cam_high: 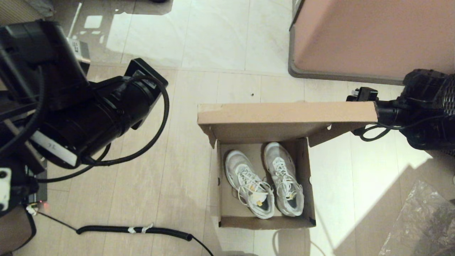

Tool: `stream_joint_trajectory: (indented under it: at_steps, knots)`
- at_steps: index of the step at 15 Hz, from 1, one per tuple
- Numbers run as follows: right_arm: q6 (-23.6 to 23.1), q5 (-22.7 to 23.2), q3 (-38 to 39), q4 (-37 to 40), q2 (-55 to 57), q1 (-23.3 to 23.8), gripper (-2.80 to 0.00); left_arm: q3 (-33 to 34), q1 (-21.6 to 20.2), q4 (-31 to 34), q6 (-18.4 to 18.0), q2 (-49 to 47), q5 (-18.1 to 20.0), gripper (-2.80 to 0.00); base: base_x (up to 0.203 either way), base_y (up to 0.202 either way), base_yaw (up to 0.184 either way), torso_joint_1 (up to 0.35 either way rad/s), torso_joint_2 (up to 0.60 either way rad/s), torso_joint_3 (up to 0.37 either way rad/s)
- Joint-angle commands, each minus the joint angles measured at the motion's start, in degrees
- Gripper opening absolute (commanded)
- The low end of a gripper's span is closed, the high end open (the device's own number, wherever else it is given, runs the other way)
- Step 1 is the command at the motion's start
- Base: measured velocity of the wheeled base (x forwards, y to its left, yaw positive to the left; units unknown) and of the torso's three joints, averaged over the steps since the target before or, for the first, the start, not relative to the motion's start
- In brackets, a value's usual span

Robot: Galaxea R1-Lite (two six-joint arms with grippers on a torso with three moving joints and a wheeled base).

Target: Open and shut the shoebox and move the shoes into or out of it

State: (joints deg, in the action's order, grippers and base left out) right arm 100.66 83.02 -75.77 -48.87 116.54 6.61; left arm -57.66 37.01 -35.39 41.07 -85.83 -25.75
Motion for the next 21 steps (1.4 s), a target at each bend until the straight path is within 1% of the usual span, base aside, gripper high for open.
stream_joint_trajectory:
  at_steps: [1,3,5,7,9,10,12,13,15,16,18,19,20,21]
  knots:
    - [0.6,0.5,8.8,-3.1,-3.9,0.1,-2.80,-0.8,-0.4,-0.4,0.2,-1.7,0.1,-2.80,0.000,0.000,0.000,0.000,0.00,0.000]
    - [0.6,0.5,16.9,-7.4,-6.1,0.2,-2.80,-4.3,-0.7,-0.8,0.3,-7.9,0.0,-2.80,0.000,0.000,0.000,0.000,0.00,0.000]
    - [0.6,0.4,24.7,-11.7,-8.4,1.0,-2.80,-9.2,-0.6,-0.9,0.2,-14.2,-0.2,-2.80,0.000,0.000,0.000,0.000,0.00,0.000]
    - [0.6,0.2,30.9,-15.7,-10.4,2.1,-2.80,-12.3,-0.4,-0.9,0.1,-18.2,-0.8,-2.80,0.000,0.000,0.000,0.000,0.00,0.000]
    - [0.5,-0.1,36.9,-20.8,-11.4,3.2,-2.80,-13.0,0.7,-1.0,0.1,-20.7,-1.5,-2.80,0.000,0.000,0.000,0.000,0.00,0.000]
    - [0.5,-0.3,39.6,-24.4,-11.6,4.5,-2.80,-13.0,2.2,-1.0,0.1,-21.2,-1.6,-2.80,0.000,0.000,0.000,0.000,0.00,0.000]
    - [0.4,-2.0,43.6,-29.7,-11.7,7.9,-2.80,-13.0,4.5,-1.0,0.2,-22.0,-1.6,-2.80,0.000,0.000,0.000,0.000,0.00,0.000]
    - [0.4,-2.5,44.5,-31.7,-11.7,9.7,-2.80,-12.6,4.6,-0.9,0.2,-22.2,-1.7,-2.80,0.000,0.000,0.000,0.000,0.00,0.000]
    - [0.3,-3.6,45.4,-38.3,-11.8,11.7,-2.80,-10.8,4.6,-0.9,0.2,-22.2,-3.3,-2.80,0.000,0.000,0.000,0.000,0.00,0.000]
    - [-1.2,-4.4,46.5,-38.8,-12.6,11.8,-2.80,-8.9,4.5,-0.9,0.2,-21.8,-3.9,-2.80,0.000,0.000,0.000,0.000,0.00,0.000]
    - [-10.0,-4.6,47.8,-38.8,-15.0,10.7,-2.80,-3.9,3.8,-0.8,0.0,-19.3,-4.5,-2.80,0.000,0.000,0.000,0.000,0.00,0.000]
    - [-12.2,-4.6,49.0,-38.8,-16.7,9.9,-2.80,-0.4,2.9,-0.6,-0.7,-17.9,-4.6,-2.80,0.000,0.000,0.000,0.000,0.00,0.000]
    - [-13.0,-4.6,50.1,-38.8,-18.3,9.1,-2.80,3.8,1.4,-0.7,-2.1,-16.3,-4.7,-2.80,0.000,0.000,0.000,0.000,0.00,0.000]
    - [-13.8,-4.5,51.8,-38.8,-19.7,8.6,-2.80,8.1,-1.0,-0.8,-3.7,-14.2,-4.7,-2.80,0.000,0.000,0.000,0.000,0.00,0.000]
